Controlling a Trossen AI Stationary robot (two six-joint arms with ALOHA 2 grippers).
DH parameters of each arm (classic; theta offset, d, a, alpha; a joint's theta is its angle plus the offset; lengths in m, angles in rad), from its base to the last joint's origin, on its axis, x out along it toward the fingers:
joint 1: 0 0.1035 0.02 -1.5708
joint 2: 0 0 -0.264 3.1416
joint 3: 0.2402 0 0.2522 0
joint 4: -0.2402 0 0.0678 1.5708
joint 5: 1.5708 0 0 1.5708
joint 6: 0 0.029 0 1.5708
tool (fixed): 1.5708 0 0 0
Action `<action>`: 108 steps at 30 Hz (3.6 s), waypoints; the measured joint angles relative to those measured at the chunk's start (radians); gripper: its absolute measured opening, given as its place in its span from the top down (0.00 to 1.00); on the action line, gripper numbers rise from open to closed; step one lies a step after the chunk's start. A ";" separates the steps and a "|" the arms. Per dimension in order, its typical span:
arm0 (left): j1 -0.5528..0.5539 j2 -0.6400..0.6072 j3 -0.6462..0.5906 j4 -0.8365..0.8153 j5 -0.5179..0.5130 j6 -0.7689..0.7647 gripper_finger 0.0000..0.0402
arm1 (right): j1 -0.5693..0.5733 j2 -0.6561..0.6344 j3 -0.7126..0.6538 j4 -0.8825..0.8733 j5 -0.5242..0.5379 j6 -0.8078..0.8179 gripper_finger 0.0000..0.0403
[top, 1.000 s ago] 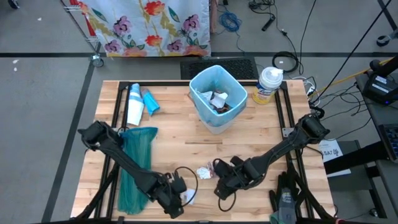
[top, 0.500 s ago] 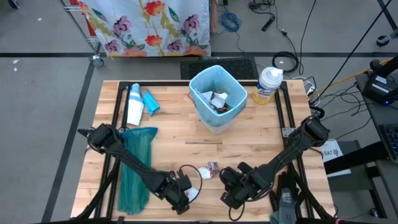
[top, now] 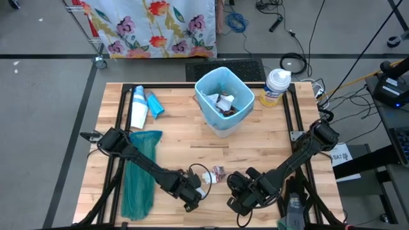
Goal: Place trash/remove bag and relplace
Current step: Put the white paper in the trash bin, then put the red paper into the trash bin
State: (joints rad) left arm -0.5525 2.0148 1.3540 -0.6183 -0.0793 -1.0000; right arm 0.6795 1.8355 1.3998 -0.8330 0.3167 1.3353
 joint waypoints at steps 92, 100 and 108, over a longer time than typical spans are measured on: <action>0.332 -0.656 -0.012 -0.224 -0.024 0.702 0.67 | -0.123 0.000 0.000 -0.054 0.098 0.277 0.76; 0.168 -0.658 -0.326 0.169 -0.012 0.410 0.67 | -0.124 0.000 0.000 -0.008 0.054 0.000 0.68; 0.077 -0.658 -0.448 0.240 -0.076 0.205 0.67 | -0.129 0.000 0.001 0.072 0.019 -0.288 0.47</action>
State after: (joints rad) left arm -0.4760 1.3567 0.9056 -0.3786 -0.1555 -0.7949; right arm 0.5510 1.8353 1.4010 -0.7612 0.3361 1.0474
